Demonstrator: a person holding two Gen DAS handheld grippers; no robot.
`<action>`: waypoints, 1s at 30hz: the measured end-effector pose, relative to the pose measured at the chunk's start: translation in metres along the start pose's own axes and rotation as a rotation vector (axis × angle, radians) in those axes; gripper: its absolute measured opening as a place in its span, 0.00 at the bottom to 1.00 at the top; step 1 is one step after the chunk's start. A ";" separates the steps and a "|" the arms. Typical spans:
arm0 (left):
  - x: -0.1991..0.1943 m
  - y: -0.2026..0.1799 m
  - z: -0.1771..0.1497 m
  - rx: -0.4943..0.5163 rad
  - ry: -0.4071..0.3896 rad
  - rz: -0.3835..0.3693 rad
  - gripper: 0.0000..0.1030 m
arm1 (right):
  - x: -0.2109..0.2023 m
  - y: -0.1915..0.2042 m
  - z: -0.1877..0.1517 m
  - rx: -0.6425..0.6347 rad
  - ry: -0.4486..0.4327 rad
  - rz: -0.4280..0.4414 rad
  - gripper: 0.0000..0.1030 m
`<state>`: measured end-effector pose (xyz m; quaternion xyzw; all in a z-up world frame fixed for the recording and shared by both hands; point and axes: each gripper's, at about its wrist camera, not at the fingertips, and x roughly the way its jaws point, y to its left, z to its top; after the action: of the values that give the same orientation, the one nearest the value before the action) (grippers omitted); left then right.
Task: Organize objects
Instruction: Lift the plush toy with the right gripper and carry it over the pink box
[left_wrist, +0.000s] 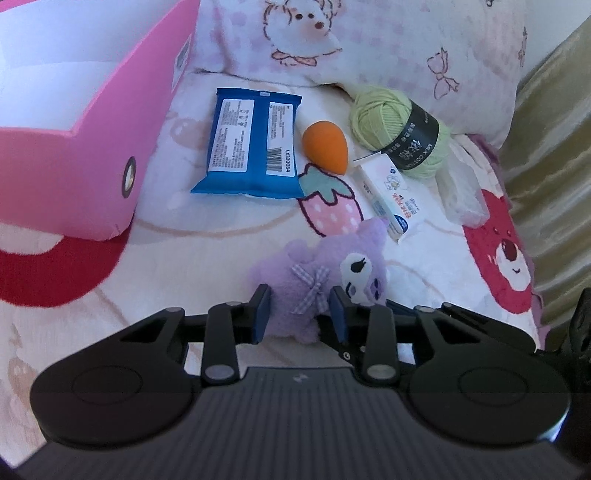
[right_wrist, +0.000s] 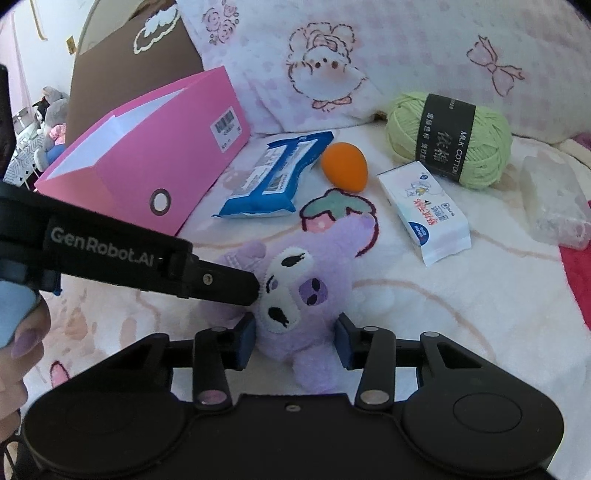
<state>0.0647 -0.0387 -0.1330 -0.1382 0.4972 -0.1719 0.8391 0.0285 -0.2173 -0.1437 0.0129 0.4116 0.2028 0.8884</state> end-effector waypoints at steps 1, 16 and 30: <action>-0.003 0.000 -0.001 0.005 0.001 -0.001 0.32 | -0.001 0.002 -0.001 -0.003 0.000 0.004 0.47; -0.052 0.018 -0.004 0.018 0.078 0.009 0.32 | -0.023 0.040 0.009 0.038 0.092 0.068 0.47; -0.108 0.021 0.007 0.039 0.177 0.045 0.32 | -0.057 0.079 0.037 0.081 0.214 0.095 0.48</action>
<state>0.0261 0.0263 -0.0534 -0.0948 0.5690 -0.1741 0.7981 -0.0046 -0.1606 -0.0628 0.0466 0.5110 0.2282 0.8274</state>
